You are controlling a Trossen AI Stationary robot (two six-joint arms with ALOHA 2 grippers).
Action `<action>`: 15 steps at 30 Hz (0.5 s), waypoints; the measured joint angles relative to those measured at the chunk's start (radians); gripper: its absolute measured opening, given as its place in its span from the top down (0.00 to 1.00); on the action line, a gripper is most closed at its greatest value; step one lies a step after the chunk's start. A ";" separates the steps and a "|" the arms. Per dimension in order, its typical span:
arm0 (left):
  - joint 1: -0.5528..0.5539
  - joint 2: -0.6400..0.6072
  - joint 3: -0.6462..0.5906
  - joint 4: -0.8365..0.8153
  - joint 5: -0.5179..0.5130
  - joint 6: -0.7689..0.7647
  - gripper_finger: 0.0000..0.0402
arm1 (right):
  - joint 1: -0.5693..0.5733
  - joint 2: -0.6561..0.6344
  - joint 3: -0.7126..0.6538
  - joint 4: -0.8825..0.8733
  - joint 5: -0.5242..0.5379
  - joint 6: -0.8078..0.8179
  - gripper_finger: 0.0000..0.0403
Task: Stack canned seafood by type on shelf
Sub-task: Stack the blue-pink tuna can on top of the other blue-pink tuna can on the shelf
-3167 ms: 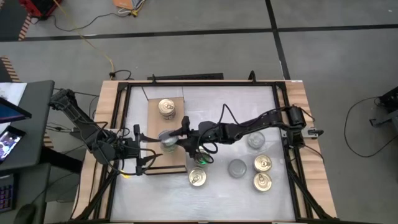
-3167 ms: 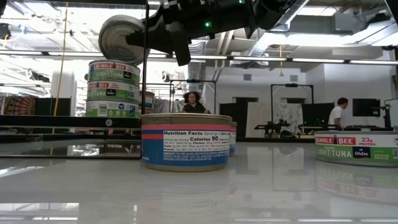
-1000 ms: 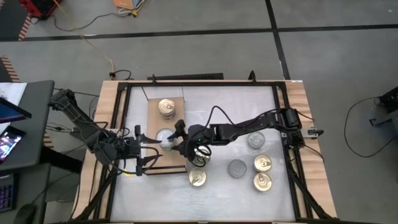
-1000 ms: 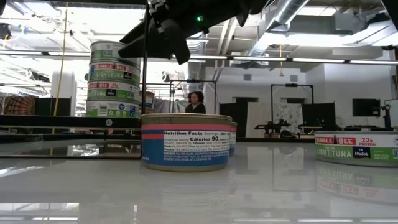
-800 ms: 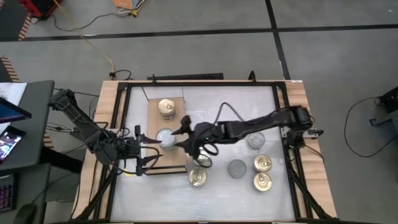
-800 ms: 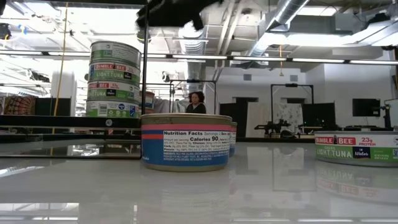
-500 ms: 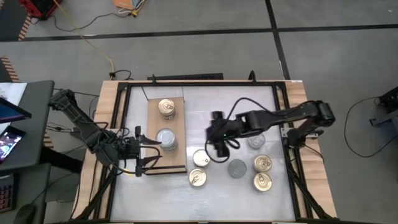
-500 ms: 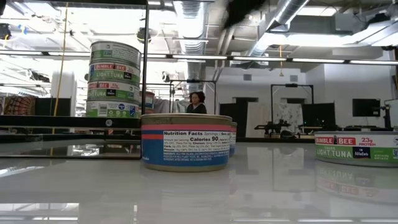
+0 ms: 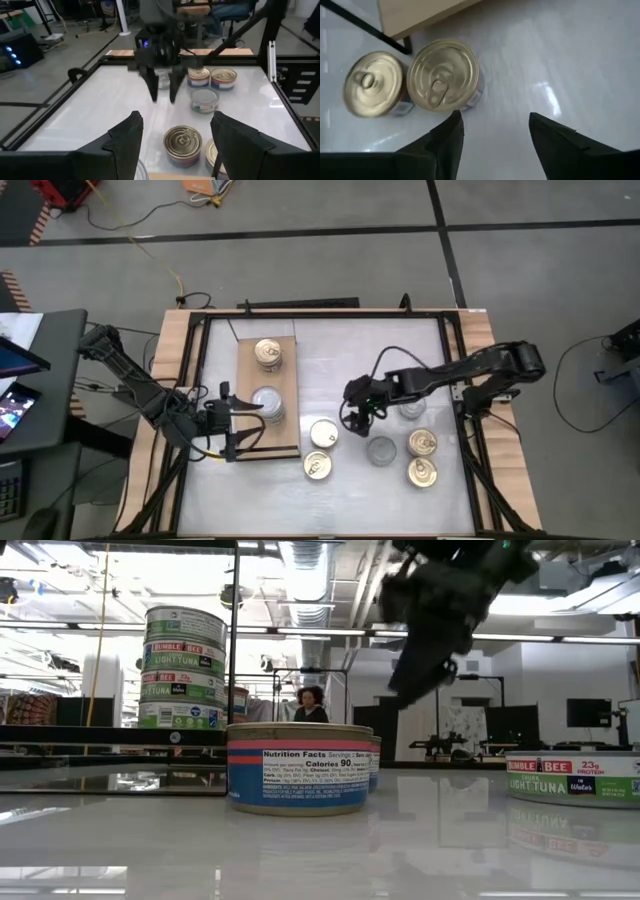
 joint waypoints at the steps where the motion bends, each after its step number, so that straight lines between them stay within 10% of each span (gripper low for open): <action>1: 0.002 0.000 0.000 0.000 0.000 0.000 0.44 | 0.005 0.027 0.000 0.023 0.000 0.020 0.40; 15: 0.006 0.000 0.000 -0.006 0.006 -0.003 0.44 | 0.023 0.252 0.166 0.000 -0.003 0.071 0.56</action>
